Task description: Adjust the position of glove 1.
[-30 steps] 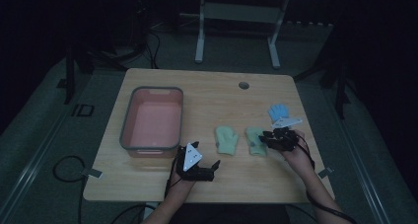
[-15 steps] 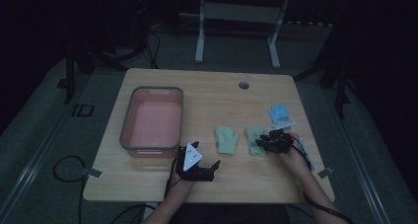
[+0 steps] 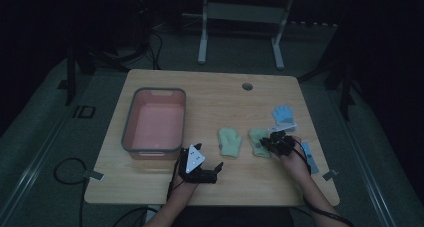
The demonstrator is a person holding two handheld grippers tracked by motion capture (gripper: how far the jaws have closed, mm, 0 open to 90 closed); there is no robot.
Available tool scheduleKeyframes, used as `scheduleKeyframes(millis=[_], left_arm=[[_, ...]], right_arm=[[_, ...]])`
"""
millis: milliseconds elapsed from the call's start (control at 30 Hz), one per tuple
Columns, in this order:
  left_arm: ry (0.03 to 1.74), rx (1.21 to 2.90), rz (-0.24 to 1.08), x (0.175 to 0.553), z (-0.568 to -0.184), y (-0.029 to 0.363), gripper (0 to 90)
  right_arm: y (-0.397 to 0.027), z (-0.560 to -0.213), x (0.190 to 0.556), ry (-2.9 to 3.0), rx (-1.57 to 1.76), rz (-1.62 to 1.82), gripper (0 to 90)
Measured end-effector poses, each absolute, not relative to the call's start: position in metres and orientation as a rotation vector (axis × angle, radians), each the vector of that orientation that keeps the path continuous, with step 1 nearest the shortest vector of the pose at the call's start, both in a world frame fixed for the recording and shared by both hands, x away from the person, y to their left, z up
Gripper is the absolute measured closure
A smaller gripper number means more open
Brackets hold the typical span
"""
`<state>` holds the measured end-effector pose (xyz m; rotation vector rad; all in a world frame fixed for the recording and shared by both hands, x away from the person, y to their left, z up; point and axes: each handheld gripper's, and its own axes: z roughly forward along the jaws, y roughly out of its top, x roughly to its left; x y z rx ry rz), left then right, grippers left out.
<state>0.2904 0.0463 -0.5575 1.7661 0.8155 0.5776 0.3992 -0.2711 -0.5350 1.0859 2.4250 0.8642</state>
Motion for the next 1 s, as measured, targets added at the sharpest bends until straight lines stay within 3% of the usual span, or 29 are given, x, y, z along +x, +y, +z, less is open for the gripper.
scheduleKeyframes(millis=[500, 1000], left_arm=[[0.814, 1.765, 0.569, 0.291, -0.558, 0.046, 1.0], [0.81, 1.768, 0.573, 0.29, -0.558, 0.046, 1.0]], right_arm=[[-0.25, -0.478, 0.395, 2.304, 1.054, 0.924, 85.6], [-0.205, -0.454, 0.392, 2.294, 1.016, 0.993, 85.6]])
